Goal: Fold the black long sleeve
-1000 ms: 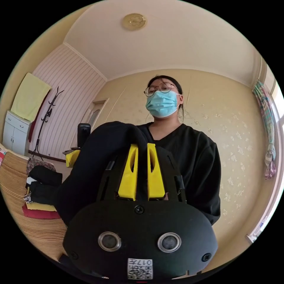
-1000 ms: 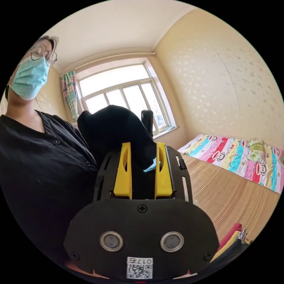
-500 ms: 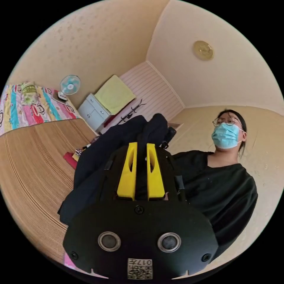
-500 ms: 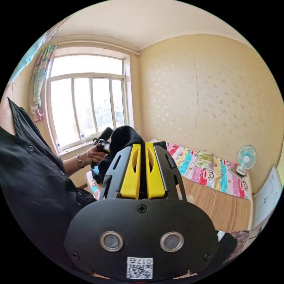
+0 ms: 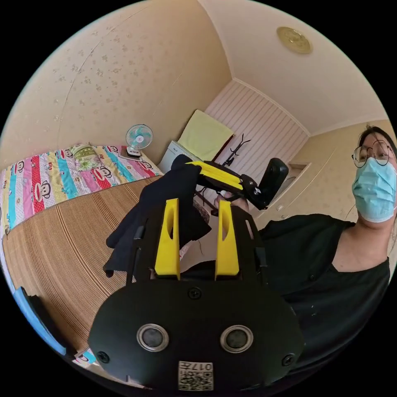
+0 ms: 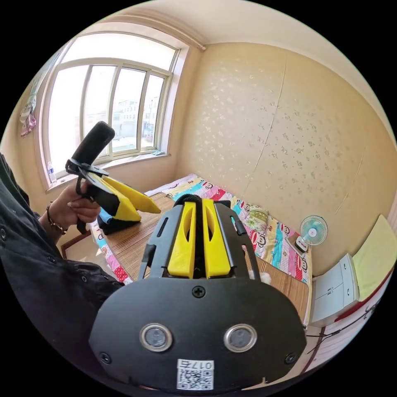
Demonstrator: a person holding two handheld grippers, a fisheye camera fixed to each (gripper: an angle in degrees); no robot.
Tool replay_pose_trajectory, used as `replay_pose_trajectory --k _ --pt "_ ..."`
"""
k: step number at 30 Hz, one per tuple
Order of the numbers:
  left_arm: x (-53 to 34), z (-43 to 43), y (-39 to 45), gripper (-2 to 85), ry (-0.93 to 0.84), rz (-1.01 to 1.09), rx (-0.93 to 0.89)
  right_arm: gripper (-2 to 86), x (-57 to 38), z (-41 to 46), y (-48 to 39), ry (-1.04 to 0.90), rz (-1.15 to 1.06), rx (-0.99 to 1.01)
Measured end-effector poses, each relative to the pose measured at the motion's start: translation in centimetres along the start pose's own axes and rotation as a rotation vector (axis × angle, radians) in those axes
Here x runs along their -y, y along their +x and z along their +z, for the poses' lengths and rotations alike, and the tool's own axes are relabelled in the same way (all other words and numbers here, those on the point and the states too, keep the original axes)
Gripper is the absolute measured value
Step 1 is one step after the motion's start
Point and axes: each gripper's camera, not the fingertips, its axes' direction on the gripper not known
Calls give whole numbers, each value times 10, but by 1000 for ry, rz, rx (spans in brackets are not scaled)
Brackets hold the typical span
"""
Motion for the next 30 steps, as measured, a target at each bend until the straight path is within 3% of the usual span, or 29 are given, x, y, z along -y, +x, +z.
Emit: replay_pose_trajectory --k 8,12,19,26,30 --pt "-5 68 60 151 -8 -40 339 28 43 36 10 -195 3 112" --pt "-7 81 66 48 -24 -79 479 31 42 46 18 -222 22 125" --pt "-16 8 57 21 166 34 -100 42 2 20 73 -81 41 343" --pt "5 -45 107 11 262 239 -233 32 -112 -27 138 251 11 673" --pt "20 -80 142 10 255 389 -355 22 -203 1 180 202 182 786"
